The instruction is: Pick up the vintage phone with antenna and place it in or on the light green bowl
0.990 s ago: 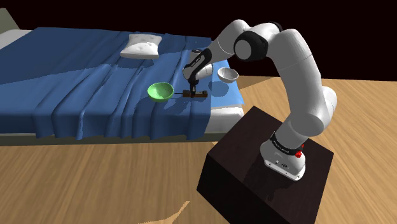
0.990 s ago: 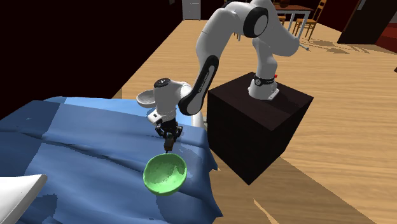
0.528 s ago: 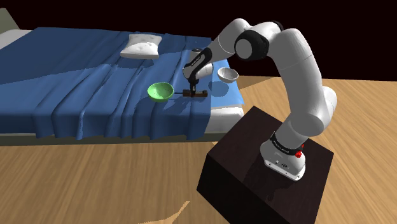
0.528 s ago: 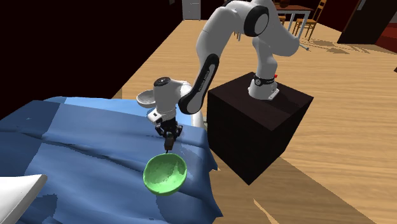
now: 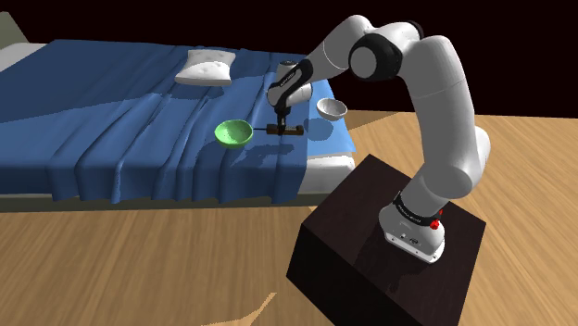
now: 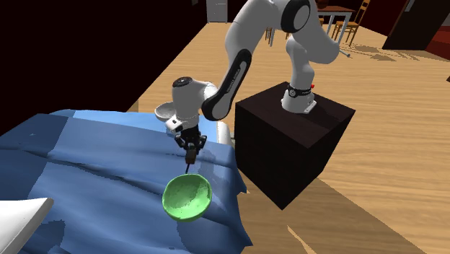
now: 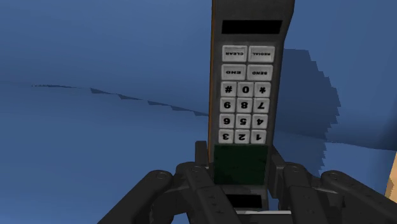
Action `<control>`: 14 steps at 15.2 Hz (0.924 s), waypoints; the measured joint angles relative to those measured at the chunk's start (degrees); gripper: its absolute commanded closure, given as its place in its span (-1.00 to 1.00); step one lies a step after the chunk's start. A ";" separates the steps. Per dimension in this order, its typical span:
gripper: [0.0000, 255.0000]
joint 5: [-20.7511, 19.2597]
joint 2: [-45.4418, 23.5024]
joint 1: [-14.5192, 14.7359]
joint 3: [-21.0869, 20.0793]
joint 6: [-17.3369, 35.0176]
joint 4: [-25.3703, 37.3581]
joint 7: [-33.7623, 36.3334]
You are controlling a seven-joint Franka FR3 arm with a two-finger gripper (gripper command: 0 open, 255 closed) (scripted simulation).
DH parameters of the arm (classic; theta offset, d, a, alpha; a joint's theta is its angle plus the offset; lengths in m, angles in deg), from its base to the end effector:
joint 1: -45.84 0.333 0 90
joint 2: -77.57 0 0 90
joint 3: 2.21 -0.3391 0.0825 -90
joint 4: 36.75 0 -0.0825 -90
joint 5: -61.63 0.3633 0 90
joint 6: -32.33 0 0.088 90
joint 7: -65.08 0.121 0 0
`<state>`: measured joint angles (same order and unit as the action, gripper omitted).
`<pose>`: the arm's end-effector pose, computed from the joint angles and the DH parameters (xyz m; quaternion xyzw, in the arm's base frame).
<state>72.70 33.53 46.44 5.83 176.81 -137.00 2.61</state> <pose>0.6590 -0.0776 0.1560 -0.9123 -0.4093 -0.0109 0.0021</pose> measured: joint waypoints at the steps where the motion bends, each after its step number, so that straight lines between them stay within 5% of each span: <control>1: 1.00 -0.10 0.57 0.09 0.11 -0.49 -0.08 0.09; 14: 1.00 -1.48 7.97 0.89 1.45 -6.62 -1.35 0.90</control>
<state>71.22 41.50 47.33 7.28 170.19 -138.35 3.51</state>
